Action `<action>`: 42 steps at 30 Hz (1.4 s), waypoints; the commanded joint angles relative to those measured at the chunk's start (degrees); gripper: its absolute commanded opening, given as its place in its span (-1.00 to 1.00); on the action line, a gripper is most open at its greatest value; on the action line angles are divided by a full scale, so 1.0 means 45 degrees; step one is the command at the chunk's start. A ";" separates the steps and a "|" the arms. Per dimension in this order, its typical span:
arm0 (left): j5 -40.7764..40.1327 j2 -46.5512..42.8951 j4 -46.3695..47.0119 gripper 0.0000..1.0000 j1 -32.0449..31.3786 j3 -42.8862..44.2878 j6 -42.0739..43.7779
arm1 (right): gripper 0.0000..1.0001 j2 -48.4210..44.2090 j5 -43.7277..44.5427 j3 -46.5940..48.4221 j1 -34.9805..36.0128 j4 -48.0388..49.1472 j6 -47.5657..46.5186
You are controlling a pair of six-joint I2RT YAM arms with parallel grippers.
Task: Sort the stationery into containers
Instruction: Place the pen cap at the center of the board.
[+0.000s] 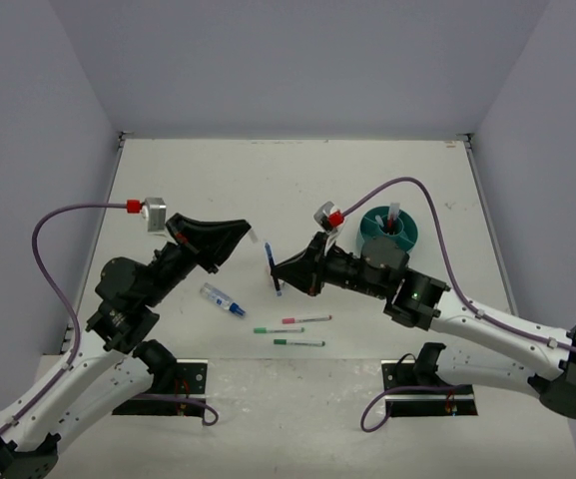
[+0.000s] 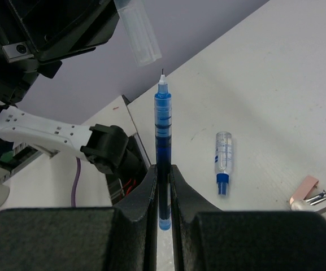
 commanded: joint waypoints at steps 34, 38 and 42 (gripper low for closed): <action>-0.5418 1.5183 -1.0130 -1.00 0.0003 0.5823 0.2567 | -1.00 -0.6417 0.5342 -0.1107 0.0065 -0.5212 -0.0808; -0.5422 1.5444 -1.0252 -0.92 0.0118 0.5963 0.2675 | -1.00 -0.6488 0.5365 -0.1087 0.0067 -0.5304 -0.0827; -0.5423 1.5219 -1.0425 -0.31 0.0138 0.6098 0.2656 | -1.00 -0.6507 0.5422 -0.1030 0.0067 -0.5324 -0.0846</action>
